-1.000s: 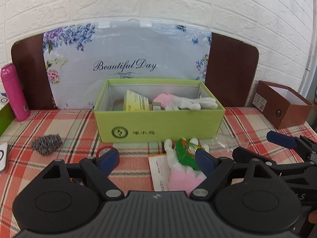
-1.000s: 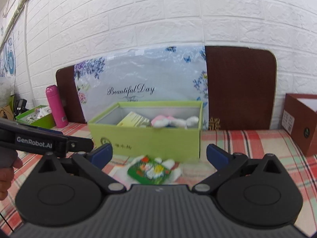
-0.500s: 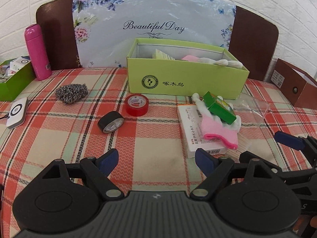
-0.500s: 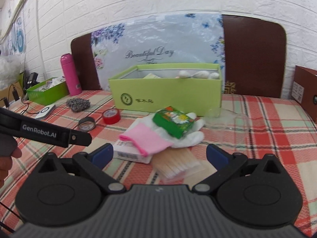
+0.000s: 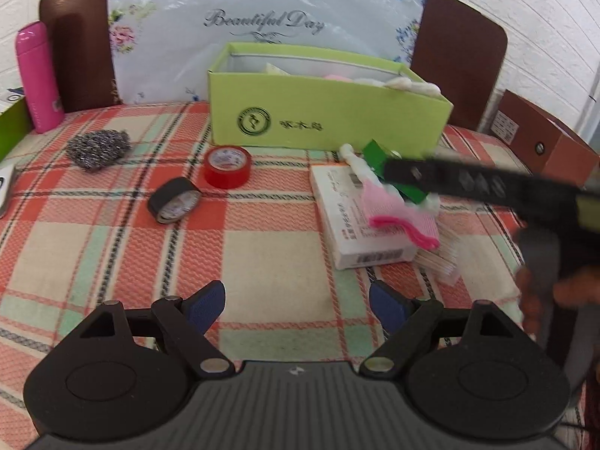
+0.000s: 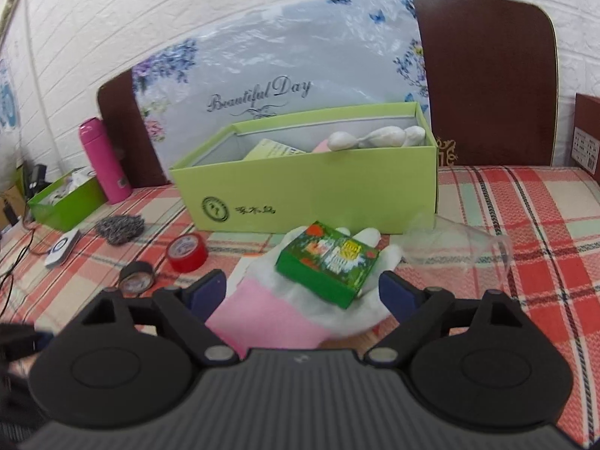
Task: Organize objects
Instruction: 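Grasp the green herbal box with the right tool, then grasp the white medicine box with the left tool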
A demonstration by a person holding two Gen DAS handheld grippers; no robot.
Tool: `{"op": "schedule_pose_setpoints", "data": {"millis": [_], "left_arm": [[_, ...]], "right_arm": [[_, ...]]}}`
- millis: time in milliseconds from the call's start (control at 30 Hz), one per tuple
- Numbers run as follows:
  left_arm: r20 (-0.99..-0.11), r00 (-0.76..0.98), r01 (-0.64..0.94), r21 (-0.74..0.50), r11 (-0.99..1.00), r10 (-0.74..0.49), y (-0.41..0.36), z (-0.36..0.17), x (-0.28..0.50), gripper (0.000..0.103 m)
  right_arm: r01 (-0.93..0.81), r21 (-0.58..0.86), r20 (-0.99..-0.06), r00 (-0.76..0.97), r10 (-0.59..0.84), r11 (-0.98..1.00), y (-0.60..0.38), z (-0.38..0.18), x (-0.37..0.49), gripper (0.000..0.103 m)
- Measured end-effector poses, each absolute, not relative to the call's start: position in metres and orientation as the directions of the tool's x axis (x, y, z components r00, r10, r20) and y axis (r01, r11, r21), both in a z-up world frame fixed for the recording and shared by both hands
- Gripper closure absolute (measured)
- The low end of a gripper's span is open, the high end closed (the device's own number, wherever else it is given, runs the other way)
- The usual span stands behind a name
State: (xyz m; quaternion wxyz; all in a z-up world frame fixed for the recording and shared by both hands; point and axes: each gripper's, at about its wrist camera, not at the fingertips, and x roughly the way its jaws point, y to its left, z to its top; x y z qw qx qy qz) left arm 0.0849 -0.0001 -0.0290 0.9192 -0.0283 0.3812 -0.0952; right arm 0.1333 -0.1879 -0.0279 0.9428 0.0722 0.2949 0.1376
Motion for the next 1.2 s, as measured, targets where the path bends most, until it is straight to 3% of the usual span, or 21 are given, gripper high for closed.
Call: {"op": "schedule_pose_setpoints", "data": {"millis": [233,333,667,733,800,933,1133,1200], "left_arm": [[-0.685,0.681,0.213,-0.155,0.965,-0.260,-0.016,-0.037,0.100,0.016],[-0.686,0.676,0.222,-0.159,0.962,-0.270,-0.026,-0.040,0.112,0.016],[-0.685,0.668,0.251,-0.159,0.955,-0.290,-0.049,-0.048,0.139,0.016],[-0.682,0.665,0.251,-0.181,0.951,-0.305,-0.045,-0.048,0.139,0.024],[-0.680,0.665,0.252,-0.184,0.950,-0.308,-0.041,-0.046,0.138,0.062],[-0.688,0.630,0.223,-0.285,0.932,-0.361,-0.018,-0.045,0.137,0.089],[-0.678,0.655,0.178,-0.290,0.940,-0.333,-0.005,-0.042,0.123,0.088],[-0.663,0.655,0.203,-0.308,0.929,-0.363,-0.013,-0.037,0.124,0.067]], "right_arm": [[-0.074,0.340,-0.619,0.733,0.282,0.938,-0.195,-0.047,0.185,0.007],[-0.065,0.374,-0.613,0.731,0.299,0.925,-0.203,-0.050,0.185,0.036],[-0.125,0.266,-0.520,0.816,0.252,0.956,-0.217,-0.023,0.123,0.040],[-0.126,0.254,-0.505,0.828,0.242,0.959,-0.220,-0.018,0.107,0.040],[-0.143,0.249,-0.490,0.835,0.252,0.958,-0.224,-0.016,0.092,0.040],[-0.190,0.231,-0.488,0.826,0.283,0.954,-0.223,-0.017,0.066,0.040],[-0.194,0.226,-0.528,0.799,0.287,0.955,-0.224,-0.030,0.046,0.040],[-0.190,0.230,-0.526,0.801,0.287,0.954,-0.225,-0.029,0.042,0.040]]}}
